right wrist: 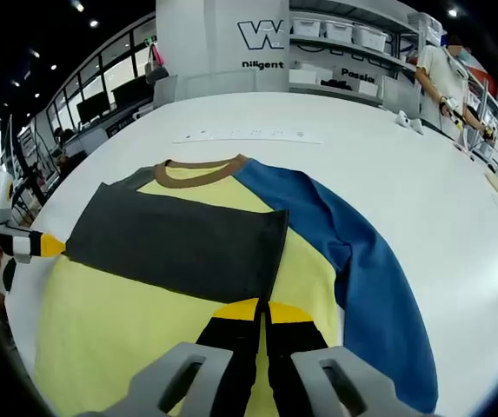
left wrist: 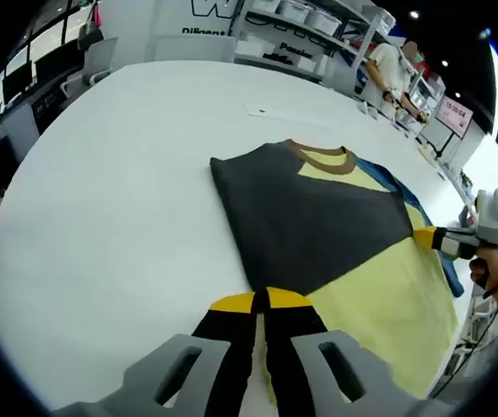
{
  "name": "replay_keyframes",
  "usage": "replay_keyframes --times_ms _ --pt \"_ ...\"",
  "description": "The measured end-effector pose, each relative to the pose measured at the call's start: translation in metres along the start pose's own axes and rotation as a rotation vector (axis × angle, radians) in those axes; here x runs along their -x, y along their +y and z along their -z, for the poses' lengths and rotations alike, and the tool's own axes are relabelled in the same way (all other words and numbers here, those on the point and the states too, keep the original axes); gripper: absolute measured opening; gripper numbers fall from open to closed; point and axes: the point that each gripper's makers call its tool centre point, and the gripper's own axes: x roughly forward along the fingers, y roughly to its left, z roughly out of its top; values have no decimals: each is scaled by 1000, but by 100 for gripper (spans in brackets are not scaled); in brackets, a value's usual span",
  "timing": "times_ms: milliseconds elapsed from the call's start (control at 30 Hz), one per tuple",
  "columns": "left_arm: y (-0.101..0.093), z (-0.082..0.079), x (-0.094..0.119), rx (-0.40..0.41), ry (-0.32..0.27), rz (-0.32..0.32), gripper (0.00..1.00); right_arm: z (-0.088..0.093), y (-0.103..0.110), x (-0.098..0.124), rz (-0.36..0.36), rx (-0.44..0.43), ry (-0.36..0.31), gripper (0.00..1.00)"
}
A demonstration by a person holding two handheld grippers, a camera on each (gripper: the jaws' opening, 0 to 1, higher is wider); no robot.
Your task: Fold the garment on the visible template until the final outline fits inside the template.
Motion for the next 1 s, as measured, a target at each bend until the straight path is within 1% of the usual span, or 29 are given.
replay_keyframes --times_ms 33,67,267,433,500,533,667,800,833,867,900,933,967,1000 --pt "0 0 0 -3 1 -3 2 0 0 0 0 0 0 0" --pt "2 0 1 -36 10 -14 2 0 0 0 2 4 1 0" --pt "6 2 4 -36 25 -19 2 1 4 1 1 20 10 0" --pt "16 3 8 -39 33 -36 2 2 12 1 -21 28 15 0" --pt "21 4 9 -36 39 -44 2 3 17 2 -32 31 15 0" --pt "27 4 10 -42 41 -54 2 3 23 2 -45 42 18 0" --pt "42 5 15 -41 43 -81 2 5 39 3 -78 64 24 0" --pt "56 6 20 -37 50 -108 2 5 53 3 -111 54 26 0" --pt "63 10 23 -46 66 -134 2 6 55 3 -109 56 27 0" --pt "73 10 25 -76 75 -182 1 5 53 3 -88 89 26 0" --pt "93 13 33 -164 110 -271 1 6 54 3 -89 89 28 0" --pt "98 13 34 -161 98 -272 1 6 54 3 -89 86 28 0" --pt "95 13 34 -84 71 -237 1 6 54 3 -87 85 27 0" --pt "86 15 35 46 50 -162 1 6 54 3 -87 89 21 0"
